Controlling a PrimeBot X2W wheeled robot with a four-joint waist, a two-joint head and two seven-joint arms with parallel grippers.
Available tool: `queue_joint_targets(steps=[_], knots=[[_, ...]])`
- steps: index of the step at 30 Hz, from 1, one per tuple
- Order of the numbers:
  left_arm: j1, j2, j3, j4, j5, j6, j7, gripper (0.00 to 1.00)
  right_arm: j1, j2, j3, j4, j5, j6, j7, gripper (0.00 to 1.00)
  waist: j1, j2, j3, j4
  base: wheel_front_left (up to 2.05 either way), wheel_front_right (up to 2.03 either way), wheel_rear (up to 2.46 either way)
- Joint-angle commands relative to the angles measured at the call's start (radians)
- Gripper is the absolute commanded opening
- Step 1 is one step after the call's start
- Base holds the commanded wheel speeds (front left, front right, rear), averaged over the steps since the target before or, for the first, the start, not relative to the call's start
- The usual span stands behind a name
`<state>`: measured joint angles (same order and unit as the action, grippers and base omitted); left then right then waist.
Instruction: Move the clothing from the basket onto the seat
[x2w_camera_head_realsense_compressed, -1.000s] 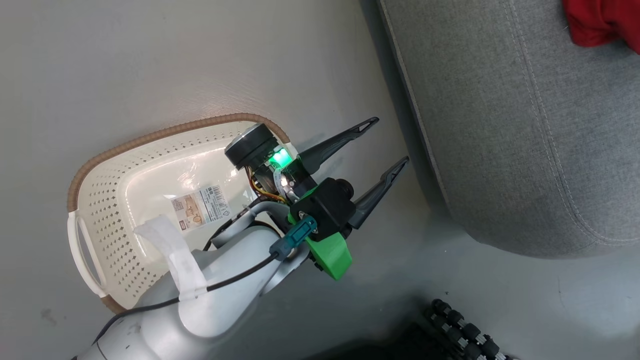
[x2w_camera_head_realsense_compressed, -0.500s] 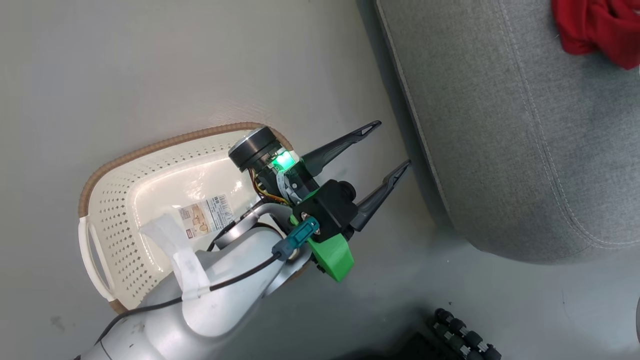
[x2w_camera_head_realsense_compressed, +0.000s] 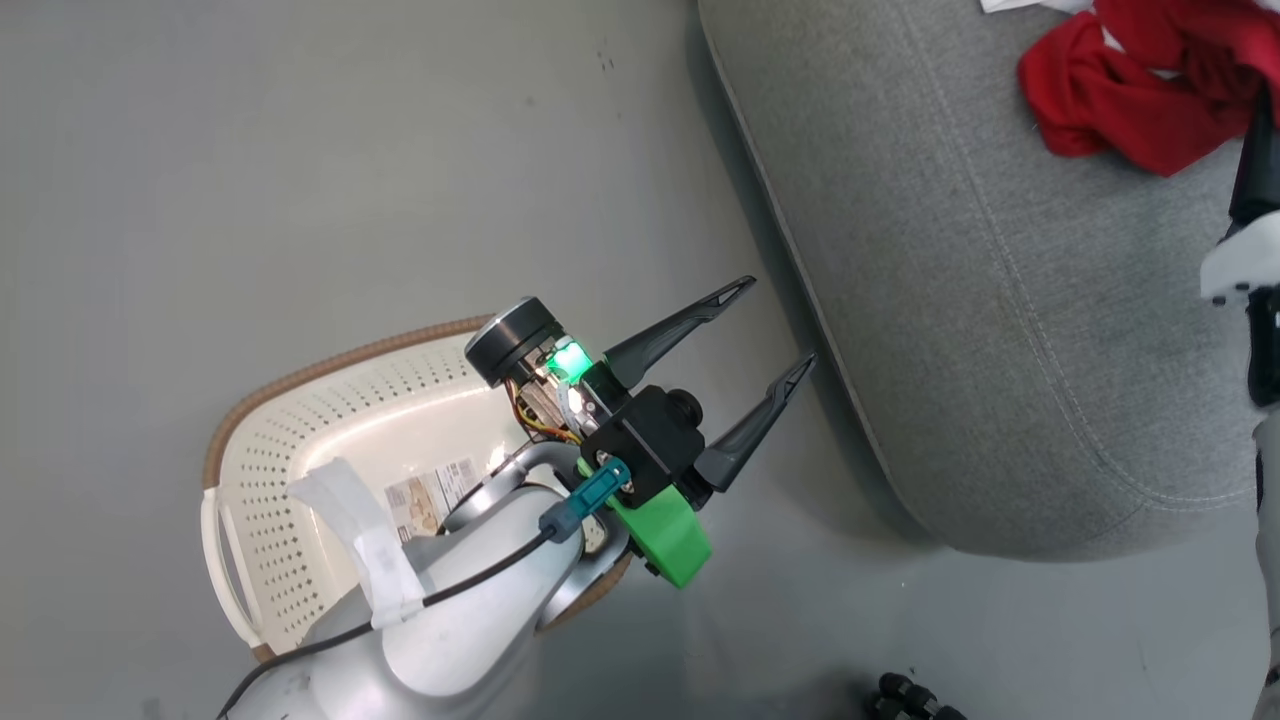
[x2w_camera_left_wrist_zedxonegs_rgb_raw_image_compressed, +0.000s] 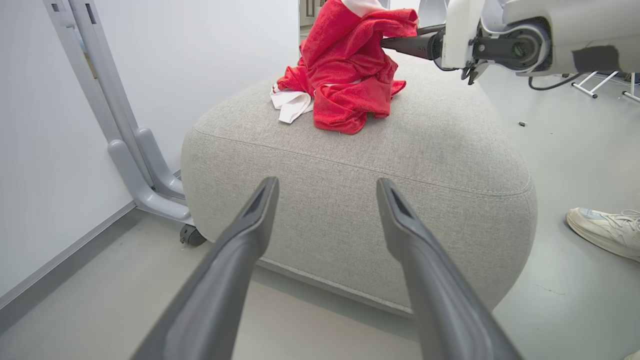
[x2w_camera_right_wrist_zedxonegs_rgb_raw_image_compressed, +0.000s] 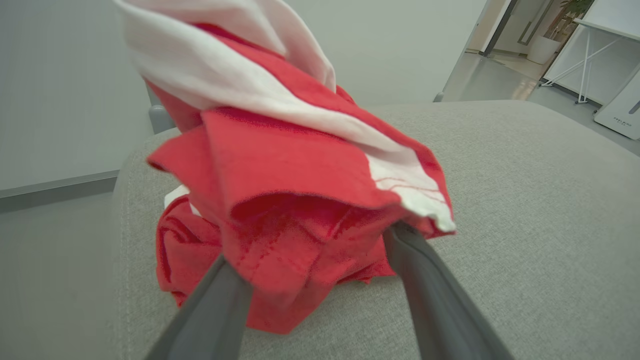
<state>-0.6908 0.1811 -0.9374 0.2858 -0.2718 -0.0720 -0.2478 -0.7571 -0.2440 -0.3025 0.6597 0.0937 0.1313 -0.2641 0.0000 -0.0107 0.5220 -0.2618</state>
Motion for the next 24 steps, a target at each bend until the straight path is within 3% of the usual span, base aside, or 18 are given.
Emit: queue_joint_targets(steps=[1,14,24], knots=[[0.017,-0.003,0.004,0.004,-0.01,0.004,-0.008,1.0,0.035,0.004,0.005,-0.015,0.008,-0.001,0.0,1.0,0.0,0.0107,-0.061,0.002,0.0,0.0,0.0],[0.094,-0.041,0.048,0.007,-0.042,0.026,-0.018,1.0,0.262,0.042,0.073,-0.189,0.036,-0.001,0.0,1.0,0.0,0.0107,-0.219,0.029,0.0,0.0,0.0],[0.173,-0.047,0.136,-0.023,-0.046,0.041,-0.018,1.0,0.362,0.066,0.165,-0.34,0.055,-0.001,0.0,1.0,0.0,0.0107,-0.291,0.121,0.0,0.0,0.0]])
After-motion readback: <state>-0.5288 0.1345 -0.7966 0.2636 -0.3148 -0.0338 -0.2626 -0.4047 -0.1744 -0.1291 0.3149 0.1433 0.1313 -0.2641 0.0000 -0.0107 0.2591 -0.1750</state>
